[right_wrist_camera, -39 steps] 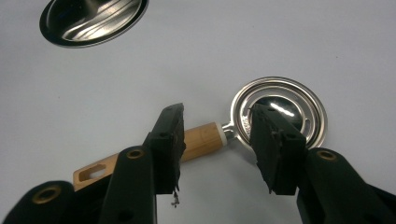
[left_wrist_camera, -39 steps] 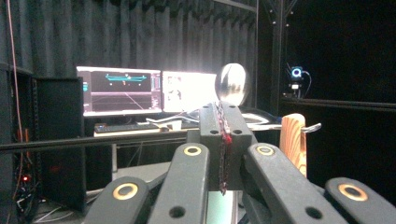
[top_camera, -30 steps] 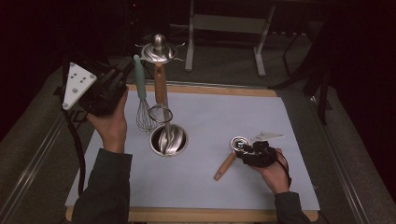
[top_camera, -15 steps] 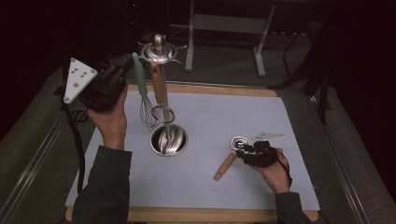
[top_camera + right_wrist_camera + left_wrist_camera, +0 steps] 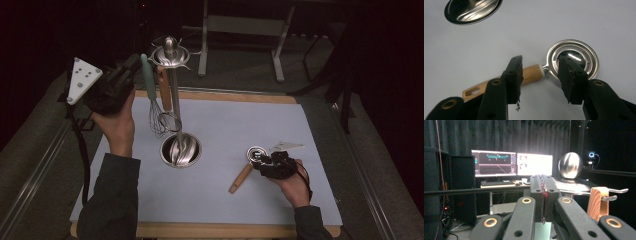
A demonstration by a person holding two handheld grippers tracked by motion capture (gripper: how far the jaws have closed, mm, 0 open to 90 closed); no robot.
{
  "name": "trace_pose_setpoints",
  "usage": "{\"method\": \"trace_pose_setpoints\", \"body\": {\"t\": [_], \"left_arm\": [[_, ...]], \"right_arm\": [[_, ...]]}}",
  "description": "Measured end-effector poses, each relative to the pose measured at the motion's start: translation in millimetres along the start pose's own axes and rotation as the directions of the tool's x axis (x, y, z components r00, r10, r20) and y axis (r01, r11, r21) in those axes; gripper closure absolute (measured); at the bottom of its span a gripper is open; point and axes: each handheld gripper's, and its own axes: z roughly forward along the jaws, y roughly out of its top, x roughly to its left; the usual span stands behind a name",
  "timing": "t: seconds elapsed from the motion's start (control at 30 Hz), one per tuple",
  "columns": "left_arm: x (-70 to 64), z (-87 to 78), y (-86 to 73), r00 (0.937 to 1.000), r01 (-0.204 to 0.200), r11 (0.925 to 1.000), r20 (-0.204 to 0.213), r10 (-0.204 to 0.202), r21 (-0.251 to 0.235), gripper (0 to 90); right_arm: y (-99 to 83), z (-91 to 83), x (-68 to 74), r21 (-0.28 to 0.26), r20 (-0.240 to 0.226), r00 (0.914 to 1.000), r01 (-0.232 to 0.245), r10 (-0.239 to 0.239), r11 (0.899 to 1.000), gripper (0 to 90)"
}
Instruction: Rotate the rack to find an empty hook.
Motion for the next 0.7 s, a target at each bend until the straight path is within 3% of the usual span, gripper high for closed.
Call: {"method": "trace_pose_setpoints", "body": {"t": [0.7], "left_arm": [[7.1, 13.2, 0.9, 0.9996, 0.007, 0.9998, -0.027, -0.006, 0.019, 88.9]], "right_arm": [[-0.9, -0.3, -1.7, -0.001, 0.002, 1.0, -0.003, 0.003, 1.0, 55.0]]}}
